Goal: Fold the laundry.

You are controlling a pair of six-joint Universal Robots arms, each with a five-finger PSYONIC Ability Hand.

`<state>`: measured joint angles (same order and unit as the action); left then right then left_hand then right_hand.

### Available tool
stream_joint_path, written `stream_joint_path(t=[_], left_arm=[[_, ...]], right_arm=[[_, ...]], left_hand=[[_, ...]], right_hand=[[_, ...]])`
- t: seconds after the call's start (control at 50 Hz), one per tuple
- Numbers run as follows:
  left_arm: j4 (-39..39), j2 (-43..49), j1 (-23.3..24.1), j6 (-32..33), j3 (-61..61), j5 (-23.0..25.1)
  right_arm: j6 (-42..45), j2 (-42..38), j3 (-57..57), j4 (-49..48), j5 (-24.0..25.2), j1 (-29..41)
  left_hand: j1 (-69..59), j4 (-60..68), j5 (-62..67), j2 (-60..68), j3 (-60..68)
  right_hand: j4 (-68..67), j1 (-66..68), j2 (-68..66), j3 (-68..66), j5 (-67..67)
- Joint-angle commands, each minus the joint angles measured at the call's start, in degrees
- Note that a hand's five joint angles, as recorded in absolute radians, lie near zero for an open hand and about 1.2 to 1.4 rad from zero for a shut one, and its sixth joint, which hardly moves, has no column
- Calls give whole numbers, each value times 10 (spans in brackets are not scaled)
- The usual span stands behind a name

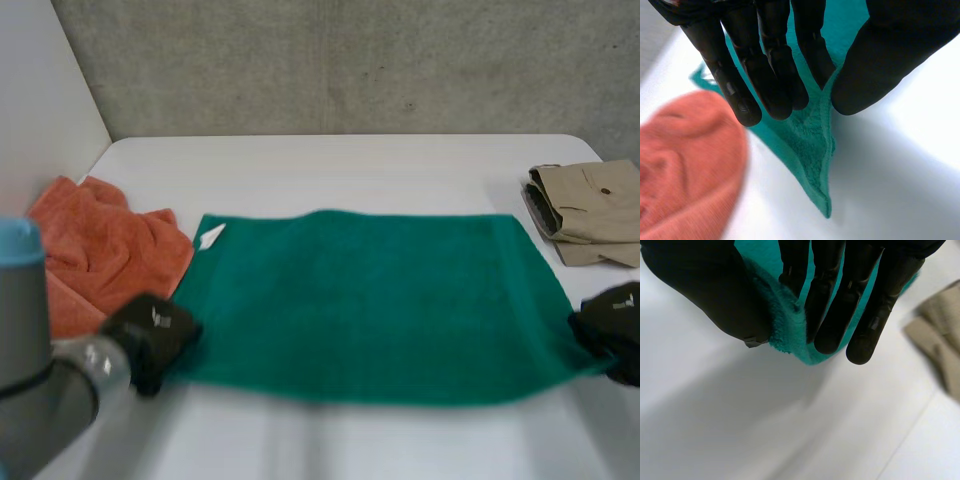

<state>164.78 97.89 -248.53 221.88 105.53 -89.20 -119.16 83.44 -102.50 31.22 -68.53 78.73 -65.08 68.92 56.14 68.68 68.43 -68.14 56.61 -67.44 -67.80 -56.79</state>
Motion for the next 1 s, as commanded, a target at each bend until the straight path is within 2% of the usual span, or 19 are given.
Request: stream_joint_path(t=[0.02, 0.1, 0.16, 0.28, 0.38, 0.48, 0.58, 0.7, 0.88, 0.9, 0.92, 0.94, 0.96, 0.98, 1.0], left_arm=[[-59, -87, 12, 89, 93, 2], [-26, -79, 12, 85, 65, 3], [17, -60, 14, 82, 37, 3], [142, 48, 16, 42, -35, 1], [225, 155, 15, 29, -113, -21], [271, 268, 30, 33, -230, -56], [309, 345, 36, 36, -320, -56], [360, 426, 38, 50, -412, -55], [382, 488, 39, 58, -494, -61], [382, 490, 39, 57, -494, -59], [385, 491, 41, 56, -491, -56], [387, 491, 42, 58, -488, -56], [390, 491, 44, 58, -485, -56], [393, 490, 46, 56, -479, -55], [404, 486, 51, 56, -465, -55]], right_arm=[[105, 8, 2, 128, 7, -39], [85, 0, 17, 96, 14, -41], [21, -21, 36, 36, 18, -31], [-76, -97, 94, -73, 9, 46], [-134, -163, 163, -149, -40, 93], [-148, -245, 244, -182, -90, 130], [-159, -325, 337, -202, -135, 155], [-179, -389, 425, -237, -155, 172], [-183, -459, 524, -314, -181, 190], [-183, -464, 532, -316, -189, 190], [-181, -468, 537, -316, -194, 191], [-179, -472, 544, -313, -205, 192], [-178, -475, 548, -309, -220, 195], [-180, -474, 548, -305, -228, 197], [-182, -471, 547, -302, -236, 201]], left_hand=[[-149, 111, 139, 113, 116], [-149, 111, 139, 113, 116], [-149, 111, 139, 113, 116], [-149, 111, 139, 113, 116], [-149, 111, 139, 113, 116], [-149, 111, 139, 113, 116], [-149, 111, 139, 113, 116], [-149, 111, 139, 113, 116], [-149, 111, 139, 113, 116], [-149, 111, 139, 113, 116], [170, -209, -181, -206, -204], [423, -462, -434, -459, -457], [551, -589, -561, -587, -584], [499, -538, -510, -535, -533], [551, -589, -561, -587, -584]], right_hand=[[-119, 234, -126, -122, -132], [-119, 234, -126, -122, -132], [-119, 234, -126, -122, -132], [-119, 234, -126, -122, -132], [-119, 234, -126, -122, -132], [-119, 234, -126, -122, -132], [-119, 234, -126, -122, -132], [-119, 234, -126, -122, -132], [-119, 234, -126, -122, -132], [131, -15, 124, 127, 117], [386, -271, 379, 383, 373], [581, -466, 574, 578, 568], [581, -466, 574, 578, 568], [581, -466, 574, 578, 568], [581, -466, 574, 578, 568]])
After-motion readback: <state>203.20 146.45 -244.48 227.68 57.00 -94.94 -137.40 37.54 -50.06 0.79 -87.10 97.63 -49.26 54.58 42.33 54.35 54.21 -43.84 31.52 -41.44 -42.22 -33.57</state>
